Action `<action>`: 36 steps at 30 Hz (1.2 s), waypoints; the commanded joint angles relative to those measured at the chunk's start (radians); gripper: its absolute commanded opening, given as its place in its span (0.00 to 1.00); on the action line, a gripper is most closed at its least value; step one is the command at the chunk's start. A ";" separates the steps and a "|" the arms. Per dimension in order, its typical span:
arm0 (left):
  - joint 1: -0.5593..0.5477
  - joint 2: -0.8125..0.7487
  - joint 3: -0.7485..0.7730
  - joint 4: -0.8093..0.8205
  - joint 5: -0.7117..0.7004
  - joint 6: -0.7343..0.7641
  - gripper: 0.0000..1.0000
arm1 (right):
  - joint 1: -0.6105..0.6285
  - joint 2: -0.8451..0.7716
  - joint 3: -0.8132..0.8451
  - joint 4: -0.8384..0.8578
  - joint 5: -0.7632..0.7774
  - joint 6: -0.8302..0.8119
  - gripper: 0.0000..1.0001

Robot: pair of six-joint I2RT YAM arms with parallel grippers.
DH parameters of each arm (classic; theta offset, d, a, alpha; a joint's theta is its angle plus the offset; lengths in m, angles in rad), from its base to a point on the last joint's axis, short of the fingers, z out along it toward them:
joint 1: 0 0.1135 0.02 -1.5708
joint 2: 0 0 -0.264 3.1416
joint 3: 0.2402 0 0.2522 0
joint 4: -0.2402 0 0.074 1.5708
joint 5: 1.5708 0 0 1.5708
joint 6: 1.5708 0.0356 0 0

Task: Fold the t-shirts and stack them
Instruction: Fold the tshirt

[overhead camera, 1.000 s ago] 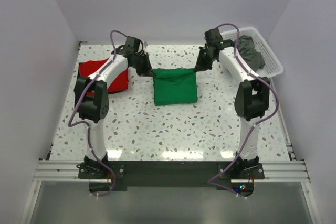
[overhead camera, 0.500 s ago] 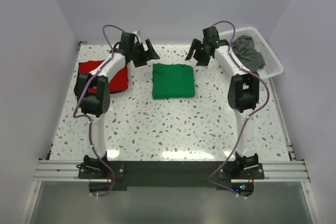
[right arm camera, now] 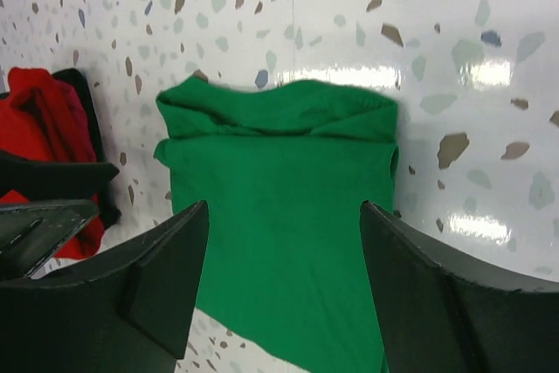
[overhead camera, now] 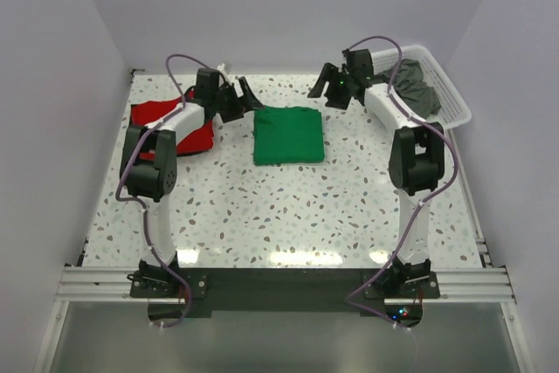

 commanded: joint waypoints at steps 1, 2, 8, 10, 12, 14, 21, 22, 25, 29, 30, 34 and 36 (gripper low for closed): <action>0.002 -0.085 -0.081 0.067 0.041 0.039 0.93 | 0.021 -0.113 -0.112 0.066 -0.062 -0.012 0.72; 0.001 -0.090 -0.117 0.069 0.046 0.042 0.92 | 0.029 -0.124 -0.132 0.066 -0.070 -0.012 0.71; 0.002 -0.105 -0.223 0.146 0.113 0.027 0.92 | 0.069 -0.152 -0.251 0.070 -0.116 -0.011 0.68; 0.001 -0.101 -0.235 0.150 0.127 0.016 0.91 | 0.076 -0.144 -0.273 0.055 -0.127 -0.001 0.67; 0.001 -0.104 -0.256 0.158 0.127 0.013 0.91 | 0.080 -0.126 -0.282 0.032 -0.128 0.005 0.66; 0.001 -0.107 -0.281 0.175 0.128 0.007 0.91 | 0.083 -0.095 -0.279 0.014 -0.136 0.009 0.64; 0.001 -0.082 -0.322 0.219 0.158 -0.025 0.91 | 0.090 -0.012 -0.275 -0.084 -0.107 -0.010 0.62; 0.001 -0.081 -0.326 0.224 0.158 -0.028 0.91 | 0.092 -0.005 -0.270 -0.095 -0.098 -0.018 0.61; 0.001 -0.070 -0.332 0.230 0.148 -0.033 0.91 | 0.090 0.023 -0.264 -0.126 -0.079 -0.027 0.61; -0.002 -0.058 -0.338 0.230 0.129 -0.037 0.91 | 0.092 0.047 -0.247 -0.167 -0.061 -0.034 0.61; -0.004 -0.055 -0.339 0.230 0.113 -0.037 0.91 | 0.092 0.052 -0.245 -0.174 -0.058 -0.037 0.61; -0.016 -0.033 -0.335 0.204 0.061 -0.045 0.88 | 0.092 0.063 -0.241 -0.186 -0.055 -0.038 0.61; -0.030 -0.007 -0.323 0.134 0.008 -0.046 0.84 | 0.090 0.063 -0.241 -0.189 -0.056 -0.040 0.61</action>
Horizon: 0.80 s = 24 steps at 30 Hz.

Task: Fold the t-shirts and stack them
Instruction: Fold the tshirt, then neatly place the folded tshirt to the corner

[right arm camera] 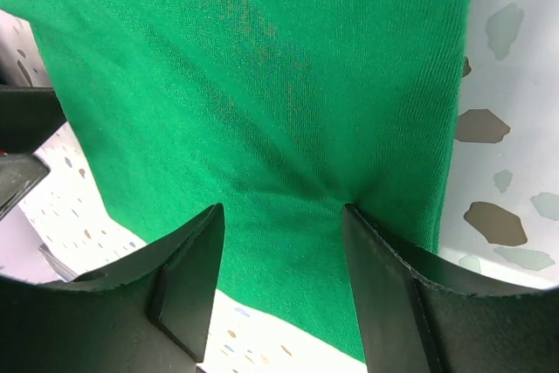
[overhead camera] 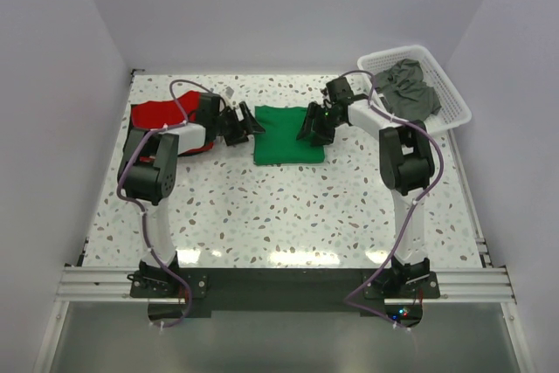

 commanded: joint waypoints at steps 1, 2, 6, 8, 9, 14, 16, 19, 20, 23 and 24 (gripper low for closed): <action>-0.026 0.051 0.002 -0.077 -0.107 -0.017 0.83 | 0.005 0.048 -0.007 -0.093 0.058 -0.037 0.61; -0.029 0.066 -0.002 -0.091 -0.115 -0.026 0.82 | 0.005 0.045 -0.007 -0.095 0.055 -0.035 0.61; -0.063 0.109 0.005 -0.146 -0.146 -0.040 0.79 | 0.004 0.038 -0.015 -0.087 0.048 -0.037 0.61; -0.078 0.139 0.035 -0.177 -0.155 -0.042 0.79 | 0.005 0.035 -0.018 -0.086 0.046 -0.037 0.61; -0.092 0.146 0.042 -0.184 -0.165 -0.042 0.77 | 0.005 0.032 -0.024 -0.084 0.043 -0.037 0.61; -0.119 0.188 0.062 -0.218 -0.184 -0.054 0.68 | 0.005 0.027 -0.047 -0.075 0.034 -0.037 0.61; -0.129 0.192 0.070 -0.223 -0.188 -0.056 0.66 | 0.005 0.022 -0.053 -0.070 0.026 -0.035 0.61; -0.147 0.195 0.093 -0.249 -0.204 -0.046 0.58 | 0.007 0.016 -0.065 -0.061 0.023 -0.037 0.61; -0.153 0.192 0.099 -0.263 -0.213 -0.040 0.49 | 0.007 0.015 -0.068 -0.061 0.022 -0.037 0.61; -0.156 0.186 0.124 -0.319 -0.288 -0.011 0.31 | 0.007 0.005 -0.074 -0.058 0.018 -0.035 0.61; -0.156 0.183 0.128 -0.333 -0.306 -0.003 0.26 | 0.007 0.002 -0.077 -0.055 0.018 -0.035 0.61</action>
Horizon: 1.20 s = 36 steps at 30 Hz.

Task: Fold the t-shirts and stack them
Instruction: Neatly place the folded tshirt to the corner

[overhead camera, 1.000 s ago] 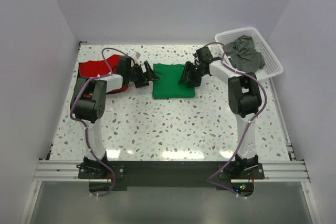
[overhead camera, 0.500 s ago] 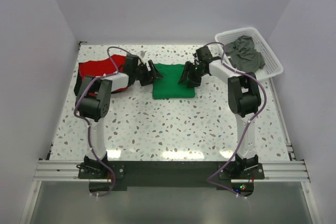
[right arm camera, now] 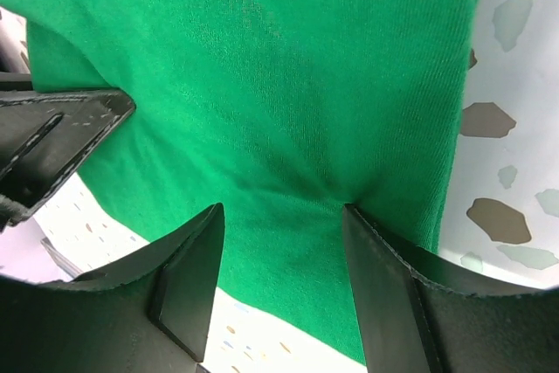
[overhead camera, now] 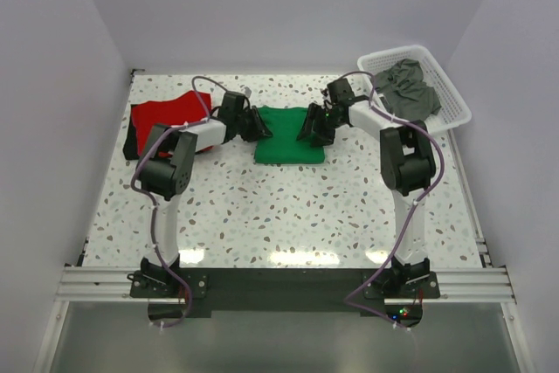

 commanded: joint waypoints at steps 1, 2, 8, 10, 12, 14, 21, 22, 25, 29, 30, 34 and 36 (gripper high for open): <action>-0.028 0.067 -0.009 -0.272 -0.135 0.074 0.21 | 0.008 0.008 -0.054 -0.072 0.037 -0.031 0.61; -0.028 0.060 -0.003 -0.284 -0.149 0.083 0.13 | 0.008 0.000 -0.059 -0.069 0.035 -0.031 0.61; -0.062 0.033 0.118 -0.425 -0.357 0.193 0.00 | 0.012 -0.012 -0.059 -0.069 0.038 -0.034 0.63; -0.079 0.028 0.181 -0.479 -0.405 0.238 0.00 | 0.017 -0.015 -0.059 -0.069 0.040 -0.035 0.64; -0.102 0.033 0.217 -0.505 -0.458 0.262 0.00 | 0.017 -0.015 -0.060 -0.071 0.040 -0.035 0.64; -0.126 0.048 0.269 -0.543 -0.501 0.293 0.00 | 0.018 -0.016 -0.062 -0.071 0.040 -0.035 0.64; -0.194 0.146 0.407 -0.655 -0.597 0.374 0.00 | 0.023 -0.046 -0.083 -0.071 0.047 -0.041 0.65; -0.197 0.157 0.415 -0.668 -0.603 0.380 0.00 | 0.021 -0.052 -0.086 -0.071 0.052 -0.041 0.66; -0.198 0.155 0.422 -0.686 -0.637 0.405 0.00 | 0.021 -0.075 -0.105 -0.077 0.057 -0.046 0.66; -0.189 0.129 0.445 -0.721 -0.680 0.449 0.00 | 0.021 -0.101 -0.120 -0.080 0.060 -0.050 0.67; -0.186 0.119 0.459 -0.731 -0.689 0.468 0.00 | 0.021 -0.111 -0.122 -0.080 0.060 -0.050 0.67; -0.166 0.109 0.499 -0.815 -0.710 0.497 0.00 | 0.021 -0.132 -0.126 -0.085 0.063 -0.054 0.68; -0.151 0.102 0.510 -0.838 -0.718 0.514 0.00 | 0.021 -0.139 -0.125 -0.089 0.064 -0.057 0.68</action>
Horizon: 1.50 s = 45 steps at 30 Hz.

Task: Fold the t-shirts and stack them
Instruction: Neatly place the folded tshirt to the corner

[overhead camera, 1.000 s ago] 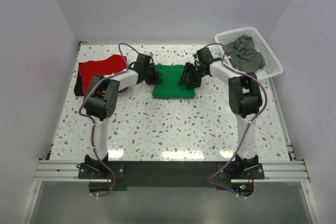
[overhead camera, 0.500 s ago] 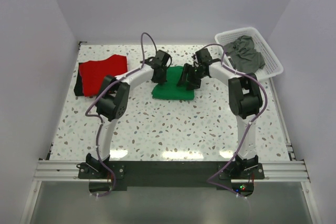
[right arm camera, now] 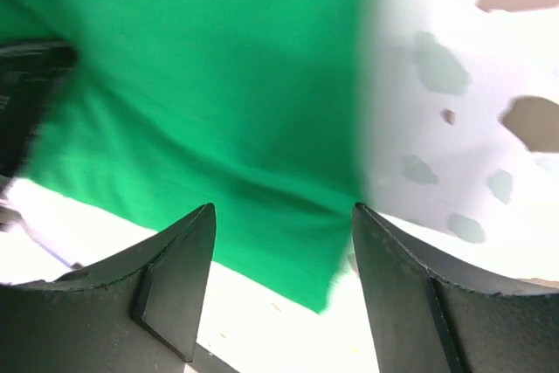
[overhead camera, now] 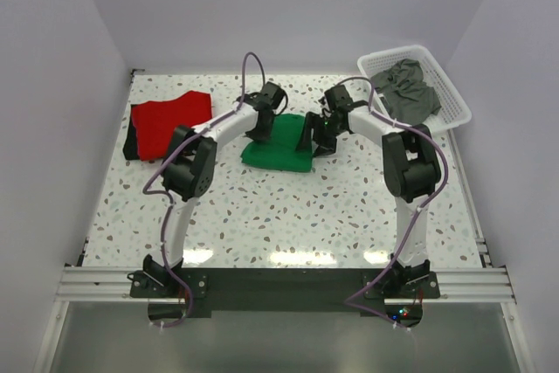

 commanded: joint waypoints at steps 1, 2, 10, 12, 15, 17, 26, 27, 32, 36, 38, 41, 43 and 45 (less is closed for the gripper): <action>0.061 -0.022 0.046 -0.141 -0.101 0.079 0.00 | -0.008 -0.048 -0.016 -0.064 0.056 -0.031 0.68; 0.066 -0.030 0.046 -0.146 -0.104 0.084 0.00 | -0.006 -0.049 -0.017 -0.066 0.056 -0.031 0.68; 0.119 -0.080 0.101 -0.223 -0.095 0.151 0.00 | -0.006 -0.064 -0.042 -0.061 0.056 -0.030 0.68; 0.121 -0.091 0.124 -0.232 -0.095 0.173 0.00 | -0.008 -0.068 -0.046 -0.058 0.056 -0.030 0.68; 0.124 -0.091 0.168 -0.262 -0.107 0.186 0.00 | -0.006 -0.072 -0.053 -0.055 0.054 -0.027 0.68; 0.129 -0.091 0.194 -0.281 -0.126 0.194 0.00 | -0.006 -0.080 -0.059 -0.054 0.054 -0.027 0.68; 0.171 -0.117 0.292 -0.354 -0.133 0.217 0.00 | -0.006 -0.103 -0.088 -0.051 0.056 -0.025 0.68; 0.171 -0.128 0.296 -0.359 -0.135 0.220 0.00 | -0.006 -0.104 -0.091 -0.049 0.056 -0.025 0.68; 0.188 -0.160 0.300 -0.358 -0.143 0.225 0.00 | -0.006 -0.118 -0.108 -0.044 0.058 -0.024 0.68; 0.204 -0.200 0.317 -0.351 -0.138 0.233 0.00 | -0.006 -0.129 -0.122 -0.041 0.058 -0.021 0.68; 0.213 -0.217 0.322 -0.351 -0.135 0.233 0.00 | -0.006 -0.132 -0.128 -0.043 0.058 -0.021 0.68; 0.222 -0.253 0.322 -0.351 -0.138 0.234 0.00 | -0.008 -0.141 -0.135 -0.043 0.061 -0.021 0.68; 0.228 -0.280 0.325 -0.342 -0.141 0.237 0.00 | -0.006 -0.141 -0.143 -0.043 0.061 -0.024 0.68; 0.231 -0.298 0.326 -0.333 -0.138 0.242 0.00 | -0.008 -0.147 -0.148 -0.040 0.059 -0.021 0.68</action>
